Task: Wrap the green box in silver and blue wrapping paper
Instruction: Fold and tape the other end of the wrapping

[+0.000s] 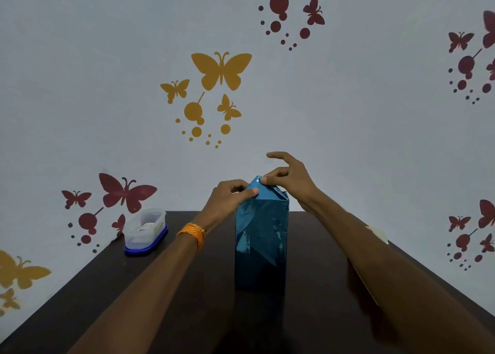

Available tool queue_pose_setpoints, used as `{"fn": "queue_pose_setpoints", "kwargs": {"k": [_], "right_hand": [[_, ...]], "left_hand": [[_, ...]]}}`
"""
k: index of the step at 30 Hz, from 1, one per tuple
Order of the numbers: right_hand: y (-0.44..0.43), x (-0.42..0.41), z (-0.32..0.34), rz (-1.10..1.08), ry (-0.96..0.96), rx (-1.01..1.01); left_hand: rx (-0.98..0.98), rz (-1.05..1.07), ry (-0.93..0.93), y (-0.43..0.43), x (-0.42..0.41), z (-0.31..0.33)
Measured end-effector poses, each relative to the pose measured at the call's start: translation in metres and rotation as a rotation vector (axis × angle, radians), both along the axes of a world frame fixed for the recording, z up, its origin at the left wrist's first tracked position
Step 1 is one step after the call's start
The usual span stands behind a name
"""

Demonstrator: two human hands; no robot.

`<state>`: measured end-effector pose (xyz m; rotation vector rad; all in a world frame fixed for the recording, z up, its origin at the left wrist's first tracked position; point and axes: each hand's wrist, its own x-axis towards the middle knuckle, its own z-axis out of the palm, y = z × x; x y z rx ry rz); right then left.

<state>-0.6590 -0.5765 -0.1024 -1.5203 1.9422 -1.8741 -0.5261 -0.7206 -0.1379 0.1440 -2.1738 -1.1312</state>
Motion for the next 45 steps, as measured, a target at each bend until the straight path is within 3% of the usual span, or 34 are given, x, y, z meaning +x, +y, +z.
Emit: {"fn": "queue_pose_setpoints", "kwargs": {"k": [8, 19, 23, 29, 35, 45], "right_hand": [[-0.010, -0.017, -0.017, 0.032, -0.158, 0.075], [-0.014, -0.027, -0.016, 0.032, -0.256, 0.144], [-0.011, -0.031, -0.015, 0.131, -0.360, 0.198], [-0.009, -0.032, -0.013, 0.145, -0.377, 0.258], [-0.006, -0.030, -0.014, 0.101, -0.353, 0.300], [-0.005, -0.024, -0.011, 0.151, -0.414, 0.287]], "left_hand": [[0.126, 0.086, 0.061, 0.004, -0.003, -0.002], [0.010, 0.130, 0.074, 0.011, -0.002, -0.001], [-0.182, 0.198, 0.072, 0.020, -0.004, -0.002], [-0.798, 0.569, 0.072, 0.070, -0.003, -0.003], [-0.763, 0.586, -0.151, 0.092, -0.009, -0.017], [-0.807, 0.598, -0.200, 0.089, -0.005, -0.028]]}}
